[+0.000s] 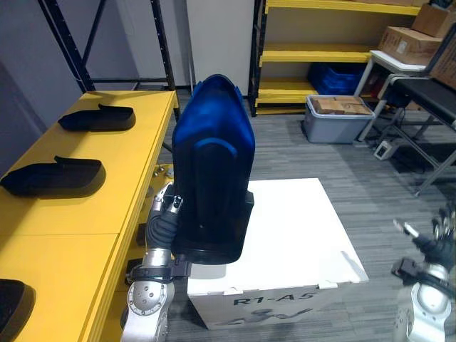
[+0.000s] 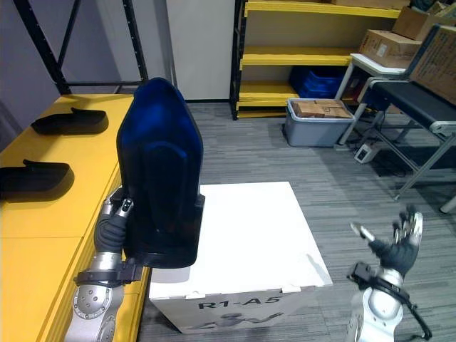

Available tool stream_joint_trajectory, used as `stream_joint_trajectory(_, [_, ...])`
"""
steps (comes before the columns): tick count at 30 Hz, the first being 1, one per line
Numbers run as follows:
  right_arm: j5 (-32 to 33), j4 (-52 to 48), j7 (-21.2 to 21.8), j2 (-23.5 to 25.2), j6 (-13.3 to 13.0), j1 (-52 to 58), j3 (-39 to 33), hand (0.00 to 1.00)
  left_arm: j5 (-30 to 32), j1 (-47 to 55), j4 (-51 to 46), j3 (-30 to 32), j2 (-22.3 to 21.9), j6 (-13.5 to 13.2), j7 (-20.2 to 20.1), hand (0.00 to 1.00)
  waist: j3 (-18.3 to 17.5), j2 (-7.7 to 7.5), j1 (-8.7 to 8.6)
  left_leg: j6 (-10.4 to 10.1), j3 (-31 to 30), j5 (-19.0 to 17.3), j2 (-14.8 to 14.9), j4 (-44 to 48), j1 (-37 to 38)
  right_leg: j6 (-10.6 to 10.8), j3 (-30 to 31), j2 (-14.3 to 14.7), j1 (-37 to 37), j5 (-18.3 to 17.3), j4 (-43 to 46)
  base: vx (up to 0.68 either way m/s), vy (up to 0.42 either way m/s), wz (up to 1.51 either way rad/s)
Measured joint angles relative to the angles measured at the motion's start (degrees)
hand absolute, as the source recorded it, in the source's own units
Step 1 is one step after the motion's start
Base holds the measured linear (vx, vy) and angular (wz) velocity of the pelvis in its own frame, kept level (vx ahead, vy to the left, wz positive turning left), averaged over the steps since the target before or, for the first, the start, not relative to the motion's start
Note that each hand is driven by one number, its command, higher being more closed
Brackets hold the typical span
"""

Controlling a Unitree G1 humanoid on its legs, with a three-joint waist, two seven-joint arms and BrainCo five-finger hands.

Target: Walk over and take plastic housings, then place them on the shelf

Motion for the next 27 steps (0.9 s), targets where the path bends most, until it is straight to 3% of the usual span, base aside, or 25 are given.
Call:
stream_joint_trajectory(5, [1.64,18.87,2.53,2.60,2.80,3.70,0.06,0.00,-1.66,2.43,-1.09,-0.19,-1.60,-0.11,-0.91,1.00,0.03,0.98,0.31,-0.02,-0.08,-0.06,0.02,0.04,-0.65,0.00,-0.07,0.01,-0.52,0.00,0.06,0.00,0.000,0.00])
stream_joint_trajectory(11, [-0.23,30.79,6.51,7.46,5.45,6.06,5.64,0.00,-2.87,3.77,-2.80,-2.20,-2.78,-0.11,-1.37,1.00,0.22,1.23,1.41,-0.19,-0.24,-0.30,0.07,0.00,0.34,0.15,-0.16,-0.05,0.64,-0.15,0.33,-0.01,-0.002,0.00])
stream_joint_trajectory(22, [-6.41,39.92,8.36,8.99,7.30,5.26,17.91,0.00,-4.23,3.97,-2.33,-5.85,-4.35,-0.09,-0.97,1.00,0.87,0.99,3.94,-0.13,-5.52,0.74,-1.12,-1.05,1.02,0.30,-5.37,-1.03,2.72,-1.40,1.33,-0.03,-0.017,0.25])
stream_joint_trajectory(27, [-8.93,41.80,7.90,8.94,7.35,3.36,20.64,0.00,-4.23,3.58,-1.34,-7.35,-4.33,0.17,-1.03,1.00,1.79,-0.31,4.70,-0.13,-10.34,1.21,-2.43,0.62,0.71,0.68,-10.17,-2.23,4.28,-3.53,3.58,0.02,-0.041,0.55])
